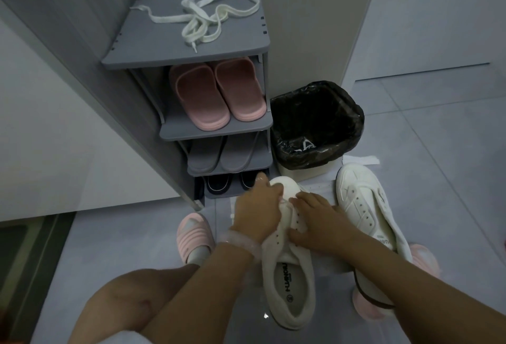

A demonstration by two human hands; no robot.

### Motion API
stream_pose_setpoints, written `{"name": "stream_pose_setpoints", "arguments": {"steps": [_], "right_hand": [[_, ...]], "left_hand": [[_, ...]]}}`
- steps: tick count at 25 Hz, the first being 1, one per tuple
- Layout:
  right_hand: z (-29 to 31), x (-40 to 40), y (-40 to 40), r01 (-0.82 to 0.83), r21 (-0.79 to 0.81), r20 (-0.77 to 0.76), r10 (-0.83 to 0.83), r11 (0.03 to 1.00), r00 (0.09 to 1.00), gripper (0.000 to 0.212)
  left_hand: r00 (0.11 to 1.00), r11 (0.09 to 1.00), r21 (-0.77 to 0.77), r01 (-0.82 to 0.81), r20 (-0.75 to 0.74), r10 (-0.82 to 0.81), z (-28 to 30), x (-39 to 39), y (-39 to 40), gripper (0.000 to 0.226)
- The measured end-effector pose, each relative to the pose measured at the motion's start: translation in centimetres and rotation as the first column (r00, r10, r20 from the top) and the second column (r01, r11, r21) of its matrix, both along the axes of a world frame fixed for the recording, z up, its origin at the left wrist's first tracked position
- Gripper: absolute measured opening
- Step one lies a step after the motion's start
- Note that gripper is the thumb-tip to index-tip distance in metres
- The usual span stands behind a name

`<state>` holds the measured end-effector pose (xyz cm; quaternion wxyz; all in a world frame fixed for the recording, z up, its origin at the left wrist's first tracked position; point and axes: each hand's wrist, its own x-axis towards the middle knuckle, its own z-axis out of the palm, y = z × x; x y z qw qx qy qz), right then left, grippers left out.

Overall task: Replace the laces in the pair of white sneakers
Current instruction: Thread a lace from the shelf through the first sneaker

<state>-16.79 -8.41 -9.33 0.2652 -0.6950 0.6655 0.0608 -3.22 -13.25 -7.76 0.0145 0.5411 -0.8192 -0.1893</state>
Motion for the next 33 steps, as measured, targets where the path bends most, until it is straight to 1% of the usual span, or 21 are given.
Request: {"name": "stream_pose_setpoints", "arguments": {"steps": [2, 3, 5, 6, 7, 8, 9, 10, 11, 12, 14, 15, 18, 20, 22, 25, 27, 28, 33], "right_hand": [[0.2, 0.2, -0.4, 0.021, -0.014, -0.012, -0.022, 1.0, 1.0, 0.058], [0.2, 0.2, -0.7, 0.043, -0.062, 0.023, -0.042, 0.997, 0.999, 0.049], [0.2, 0.6, -1.2, 0.103, -0.227, 0.24, -0.047, 0.968, 0.97, 0.032], [0.2, 0.7, -1.4, 0.153, -0.279, 0.355, -0.046, 0.948, 0.934, 0.026], [0.3, 0.8, -1.6, 0.226, -0.267, 0.464, -0.08, 0.937, 0.882, 0.021], [0.6, 0.8, -1.8, 0.299, -0.207, 0.553, -0.141, 0.931, 0.821, 0.018], [0.9, 0.7, -1.9, 0.361, -0.133, 0.611, -0.211, 0.923, 0.763, 0.019], [1.0, 0.6, -1.9, 0.406, -0.079, 0.635, -0.268, 0.91, 0.724, 0.021], [1.0, 0.5, -1.9, 0.419, -0.057, 0.625, -0.295, 0.906, 0.723, 0.022], [0.8, 0.4, -1.8, 0.402, -0.058, 0.595, -0.291, 0.914, 0.749, 0.022], [0.3, 0.7, -1.8, 0.321, -0.091, 0.491, -0.238, 0.943, 0.838, 0.025], [-0.1, 1.0, -1.8, 0.29, -0.094, 0.442, -0.221, 0.952, 0.87, 0.027], [-0.6, 1.7, -2.3, 0.214, -0.051, 0.33, -0.186, 0.975, 0.926, 0.031], [-0.7, 2.0, -2.4, 0.181, -0.032, 0.268, -0.166, 0.983, 0.949, 0.032], [-0.7, 2.2, -2.4, 0.175, -0.038, 0.228, -0.162, 0.984, 0.96, 0.032], [-0.6, 2.3, -2.2, 0.195, -0.028, 0.229, -0.184, 0.98, 0.956, 0.035], [-0.7, 2.0, -2.3, 0.185, -0.01, 0.228, -0.178, 0.983, 0.957, 0.037], [-0.7, 1.9, -2.4, 0.18, 0.001, 0.237, -0.175, 0.984, 0.956, 0.039], [-0.8, 1.6, -2.7, 0.193, 0.041, 0.262, -0.197, 0.98, 0.945, 0.041]], "left_hand": [[0.996, 0.994, -0.086, -0.062, -0.073, 0.056, 1.7, 1.3, -0.9, 0.021], [0.993, 0.996, -0.076, -0.04, -0.11, 0.031, 2.1, 1.6, -1.0, 0.02], [0.977, 0.999, 0.033, 0.04, -0.21, -0.032, 2.1, 1.6, -0.7, 0.018], [0.959, 0.994, 0.099, 0.053, -0.282, -0.023, 1.8, 1.5, -0.5, 0.017], [0.936, 0.987, 0.154, 0.043, -0.352, 0.014, 1.5, 1.4, -0.5, 0.016], [0.911, 0.98, 0.201, 0.018, -0.407, 0.067, 1.3, 1.5, -0.6, 0.014], [0.888, 0.968, 0.249, -0.013, -0.443, 0.126, 1.1, 1.7, -0.8, 0.012], [0.871, 0.953, 0.301, -0.041, -0.457, 0.181, 1.0, 2.0, -1.0, 0.011], [0.86, 0.932, 0.358, -0.06, -0.456, 0.231, 0.8, 2.2, -1.2, 0.014], [0.851, 0.908, 0.412, -0.073, -0.449, 0.272, 0.4, 2.4, -1.3, 0.019], [0.847, 0.869, 0.486, -0.095, -0.42, 0.327, -0.4, 2.7, -1.2, 0.024], [0.859, 0.867, 0.487, -0.104, -0.396, 0.325, -0.9, 2.7, -1.2, 0.023], [0.903, 0.904, 0.409, -0.128, -0.329, 0.277, -2.1, 2.8, -0.8, 0.02], [0.925, 0.941, 0.313, -0.13, -0.303, 0.228, -2.5, 2.8, -0.7, 0.019], [0.937, 0.961, 0.229, -0.153, -0.275, 0.215, -2.8, 2.8, -0.8, 0.02], [0.952, 0.978, 0.114, -0.175, -0.234, 0.198, -3.1, 2.9, -0.8, 0.022], [0.958, 0.983, 0.087, -0.161, -0.227, 0.177, -3.3, 2.8, -0.6, 0.023], [0.963, 0.987, 0.074, -0.145, -0.22, 0.158, -3.4, 2.8, -0.5, 0.023], [0.996, 0.999, -0.026, -0.045, -0.084, 0.043, -3.8, 2.4, -0.8, 0.032]]}}
